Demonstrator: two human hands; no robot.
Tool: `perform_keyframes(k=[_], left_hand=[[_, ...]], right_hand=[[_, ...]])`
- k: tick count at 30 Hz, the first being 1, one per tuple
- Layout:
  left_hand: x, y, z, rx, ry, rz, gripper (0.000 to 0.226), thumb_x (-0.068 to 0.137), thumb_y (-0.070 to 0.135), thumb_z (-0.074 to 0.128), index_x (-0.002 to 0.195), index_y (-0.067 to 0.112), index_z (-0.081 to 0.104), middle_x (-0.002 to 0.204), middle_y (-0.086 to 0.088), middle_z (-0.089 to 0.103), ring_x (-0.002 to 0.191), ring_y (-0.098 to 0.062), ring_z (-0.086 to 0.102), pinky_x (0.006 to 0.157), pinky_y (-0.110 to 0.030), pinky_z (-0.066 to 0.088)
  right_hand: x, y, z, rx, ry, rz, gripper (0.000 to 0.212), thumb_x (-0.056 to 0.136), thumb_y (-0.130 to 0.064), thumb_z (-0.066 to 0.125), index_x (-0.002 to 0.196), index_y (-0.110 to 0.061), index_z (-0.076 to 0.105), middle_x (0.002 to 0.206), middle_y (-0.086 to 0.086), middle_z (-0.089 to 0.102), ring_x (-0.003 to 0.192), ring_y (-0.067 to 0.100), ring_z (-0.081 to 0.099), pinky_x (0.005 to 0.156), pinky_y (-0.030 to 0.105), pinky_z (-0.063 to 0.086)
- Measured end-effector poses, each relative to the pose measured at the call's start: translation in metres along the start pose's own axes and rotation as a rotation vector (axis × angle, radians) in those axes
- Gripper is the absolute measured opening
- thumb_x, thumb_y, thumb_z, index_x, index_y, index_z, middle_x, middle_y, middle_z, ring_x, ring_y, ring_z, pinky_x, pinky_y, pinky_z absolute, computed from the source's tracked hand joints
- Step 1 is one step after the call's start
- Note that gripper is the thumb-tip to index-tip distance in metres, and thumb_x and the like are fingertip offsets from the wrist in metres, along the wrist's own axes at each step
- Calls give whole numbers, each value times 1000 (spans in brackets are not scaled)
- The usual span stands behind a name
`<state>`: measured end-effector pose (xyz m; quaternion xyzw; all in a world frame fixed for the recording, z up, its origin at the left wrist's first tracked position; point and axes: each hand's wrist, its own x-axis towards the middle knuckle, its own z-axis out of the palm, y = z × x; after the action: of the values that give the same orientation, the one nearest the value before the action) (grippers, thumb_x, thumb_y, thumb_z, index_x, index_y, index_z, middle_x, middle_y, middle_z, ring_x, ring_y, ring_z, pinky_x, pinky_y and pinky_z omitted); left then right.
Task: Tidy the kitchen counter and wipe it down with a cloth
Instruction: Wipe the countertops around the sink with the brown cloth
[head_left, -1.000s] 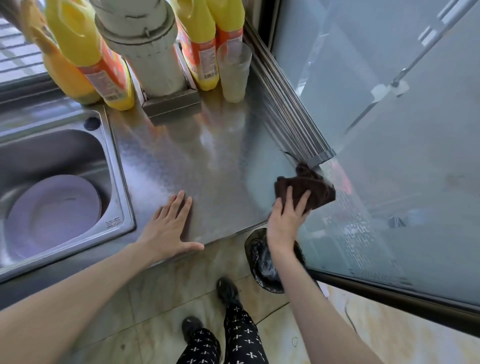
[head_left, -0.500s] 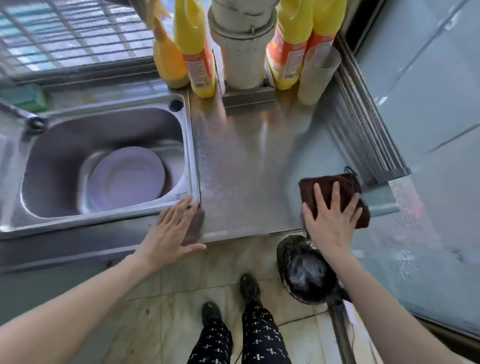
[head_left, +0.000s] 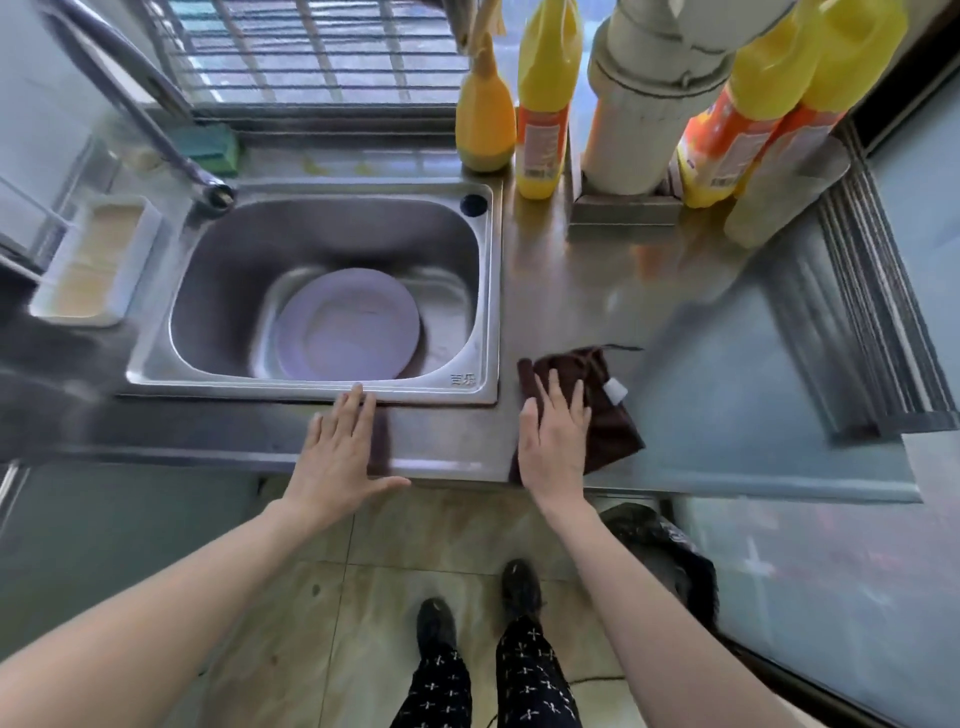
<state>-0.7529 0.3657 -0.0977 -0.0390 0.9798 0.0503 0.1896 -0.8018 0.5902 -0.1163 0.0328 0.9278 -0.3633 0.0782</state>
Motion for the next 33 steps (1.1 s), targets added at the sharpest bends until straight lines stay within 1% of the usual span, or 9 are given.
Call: perform_keyframes(k=[5, 11, 14, 18, 22, 25, 28, 30, 33], left_hand=[[0, -11, -2, 4, 8, 58, 114, 72, 66, 59, 148, 13, -7, 158, -5, -9, 146, -21, -7, 118, -40, 0], [-4, -52, -4, 14, -17, 26, 120, 67, 69, 60, 147, 13, -9, 158, -4, -10, 146, -19, -9, 118, -40, -1], [-9, -70, -3, 25, -34, 5, 123, 66, 70, 61, 147, 12, -12, 158, -4, -11, 146, -18, -11, 118, -40, -1], [-14, -83, -3, 42, -29, 11, 121, 68, 69, 60, 147, 12, -13, 157, -3, -13, 146, -18, -11, 118, -40, -1], [-20, -93, -1, 52, -16, -19, 115, 73, 66, 57, 147, 10, -12, 157, -4, -14, 146, -18, -10, 118, -40, 0], [-30, -105, 3, 67, 8, -128, 114, 74, 67, 54, 146, 6, -10, 157, -9, -12, 146, -23, -7, 119, -42, 1], [-38, -123, 6, -45, 10, -328, 122, 70, 75, 51, 145, 0, -9, 156, -16, -13, 145, -26, -9, 117, -41, -3], [-38, -135, 4, -171, 23, -491, 128, 65, 81, 47, 145, -3, -9, 155, -19, -12, 145, -28, -10, 117, -40, -4], [-32, -151, 3, -256, 11, -622, 132, 61, 83, 45, 144, -5, -7, 155, -21, -11, 145, -29, -8, 117, -42, -2]], right_hand=[[2, 37, -13, -470, -141, -315, 55, 87, -39, 25, 139, -30, 43, 150, -2, 36, 139, 35, 28, 108, 58, 25], [49, 18, -18, -164, 54, 214, 47, 99, -33, 24, 146, -31, 27, 158, -5, 11, 145, 27, -5, 115, 54, -3], [59, -15, -1, 2, 4, 256, 49, 99, -32, 27, 147, -24, 24, 158, -3, 14, 145, 25, -11, 112, 56, -11], [38, -40, 27, -218, -228, -69, 43, 98, -33, 24, 137, -28, 43, 157, -10, 13, 144, 32, -8, 109, 63, -5], [-5, -48, 51, -537, -247, -295, 59, 88, -45, 15, 142, -34, 37, 153, -4, 28, 142, 42, 9, 107, 66, 17], [-27, -49, 66, -645, -285, -446, 52, 87, -42, 32, 135, -32, 47, 145, -2, 43, 135, 44, 31, 98, 64, 33], [-34, -31, 60, -720, -336, -614, 51, 87, -44, 33, 137, -35, 43, 145, -6, 44, 135, 36, 35, 105, 53, 33], [-35, -16, 51, -716, -285, -560, 53, 88, -43, 32, 140, -35, 38, 148, -6, 39, 138, 31, 29, 108, 48, 26], [-41, -23, 50, -592, -160, -202, 59, 87, -44, 19, 145, -33, 27, 156, -6, 20, 143, 31, 15, 113, 51, 21]])
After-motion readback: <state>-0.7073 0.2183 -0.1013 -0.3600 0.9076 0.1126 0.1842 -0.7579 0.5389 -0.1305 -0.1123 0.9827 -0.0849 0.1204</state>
